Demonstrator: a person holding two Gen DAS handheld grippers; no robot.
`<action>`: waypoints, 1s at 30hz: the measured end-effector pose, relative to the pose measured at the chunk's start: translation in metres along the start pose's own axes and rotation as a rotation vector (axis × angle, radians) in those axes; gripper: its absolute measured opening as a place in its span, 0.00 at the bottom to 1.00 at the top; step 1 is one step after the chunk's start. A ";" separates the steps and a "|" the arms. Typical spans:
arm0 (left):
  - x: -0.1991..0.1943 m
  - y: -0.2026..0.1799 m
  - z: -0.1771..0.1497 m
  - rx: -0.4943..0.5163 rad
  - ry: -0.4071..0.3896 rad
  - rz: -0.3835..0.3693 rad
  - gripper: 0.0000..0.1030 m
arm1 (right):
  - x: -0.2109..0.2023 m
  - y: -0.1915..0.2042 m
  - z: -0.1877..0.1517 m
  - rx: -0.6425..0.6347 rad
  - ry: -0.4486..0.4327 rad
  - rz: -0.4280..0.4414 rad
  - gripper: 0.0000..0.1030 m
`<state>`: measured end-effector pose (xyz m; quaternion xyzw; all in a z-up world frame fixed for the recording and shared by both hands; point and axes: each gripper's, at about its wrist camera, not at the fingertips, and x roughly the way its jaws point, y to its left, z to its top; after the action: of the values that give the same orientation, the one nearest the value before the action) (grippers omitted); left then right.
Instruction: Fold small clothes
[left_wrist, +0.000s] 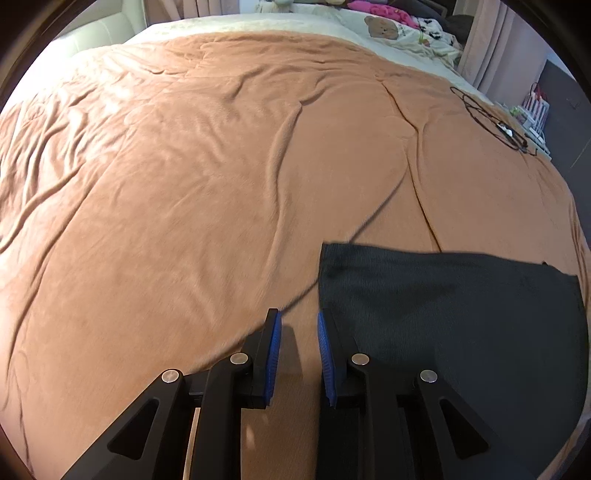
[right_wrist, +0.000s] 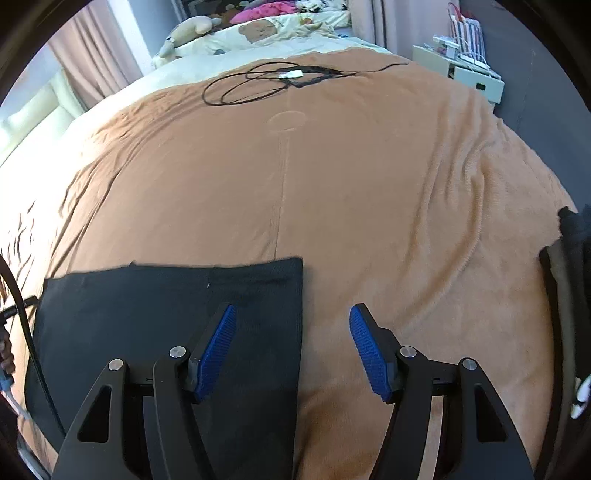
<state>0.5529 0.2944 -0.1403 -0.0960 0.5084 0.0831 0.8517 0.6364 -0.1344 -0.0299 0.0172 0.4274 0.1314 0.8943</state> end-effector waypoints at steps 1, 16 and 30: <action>-0.002 0.001 -0.001 -0.002 0.002 -0.002 0.21 | -0.004 0.002 -0.003 -0.012 0.003 -0.007 0.61; -0.061 0.016 -0.063 -0.036 0.008 -0.055 0.42 | -0.064 -0.005 -0.047 0.003 0.011 0.047 0.61; -0.077 0.030 -0.140 -0.121 0.053 -0.110 0.43 | -0.099 -0.024 -0.118 0.109 0.016 0.109 0.61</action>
<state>0.3904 0.2853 -0.1396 -0.1772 0.5189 0.0642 0.8338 0.4910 -0.1919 -0.0329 0.0880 0.4397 0.1563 0.8801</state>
